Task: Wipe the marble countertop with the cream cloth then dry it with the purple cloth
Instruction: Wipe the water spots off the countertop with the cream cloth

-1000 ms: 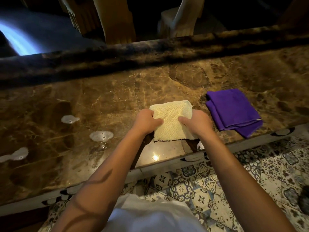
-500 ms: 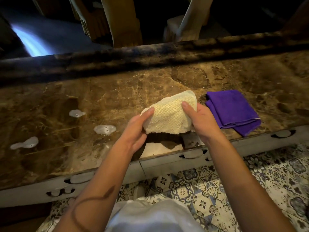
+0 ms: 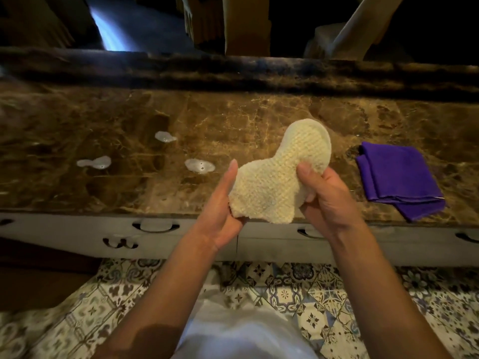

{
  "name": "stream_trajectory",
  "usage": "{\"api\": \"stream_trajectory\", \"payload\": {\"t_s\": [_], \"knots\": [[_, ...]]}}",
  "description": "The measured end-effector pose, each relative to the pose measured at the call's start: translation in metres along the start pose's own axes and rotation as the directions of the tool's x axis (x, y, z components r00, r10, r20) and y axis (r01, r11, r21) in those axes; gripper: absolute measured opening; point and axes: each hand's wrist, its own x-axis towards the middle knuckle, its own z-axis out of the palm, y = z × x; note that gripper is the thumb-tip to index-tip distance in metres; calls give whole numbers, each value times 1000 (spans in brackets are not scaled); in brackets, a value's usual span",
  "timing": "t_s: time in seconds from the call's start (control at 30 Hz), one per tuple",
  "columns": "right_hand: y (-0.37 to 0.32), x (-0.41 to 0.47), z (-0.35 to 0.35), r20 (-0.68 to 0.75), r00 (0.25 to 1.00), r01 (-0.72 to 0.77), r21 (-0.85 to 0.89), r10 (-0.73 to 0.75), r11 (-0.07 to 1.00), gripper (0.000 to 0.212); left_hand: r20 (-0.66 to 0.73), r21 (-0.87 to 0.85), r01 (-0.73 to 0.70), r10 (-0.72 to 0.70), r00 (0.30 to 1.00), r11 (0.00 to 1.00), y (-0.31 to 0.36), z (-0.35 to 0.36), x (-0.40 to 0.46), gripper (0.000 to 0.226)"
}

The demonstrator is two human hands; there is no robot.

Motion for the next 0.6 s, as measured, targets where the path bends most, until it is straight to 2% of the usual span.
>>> {"api": "stream_trajectory", "payload": {"t_s": [0.07, 0.17, 0.27, 0.3, 0.43, 0.5, 0.6], "knots": [[12, 0, 4, -13, 1000, -26, 27, 26, 999, 27, -20, -39, -98, 97, 995, 994, 11, -7, -12, 65], [30, 2, 19, 36, 993, -112, -39, 113, 993, 24, -15, -72, -171, 170, 985, 983, 26, -17, -29, 63], [47, 8, 40, 78, 977, -181, -188, 199, 965, 61, -80, 11, -193, 193, 978, 981, 36, -33, -45, 74], [51, 9, 49, 69, 976, -179, -270, 204, 946, 63, -100, 69, -187, 194, 976, 980, 40, -40, -51, 73], [60, 17, 77, 4, 990, -117, -521, 139, 845, 37, -222, 382, -113, 210, 952, 917, 68, -77, -70, 57], [69, 23, 86, 8, 994, -86, -564, 110, 821, 30, -228, 514, -71, 216, 949, 855, 86, -100, -77, 55], [85, 33, 102, 15, 994, -80, -560, 107, 824, 28, -215, 601, -46, 217, 952, 798, 110, -134, -83, 53]]}}
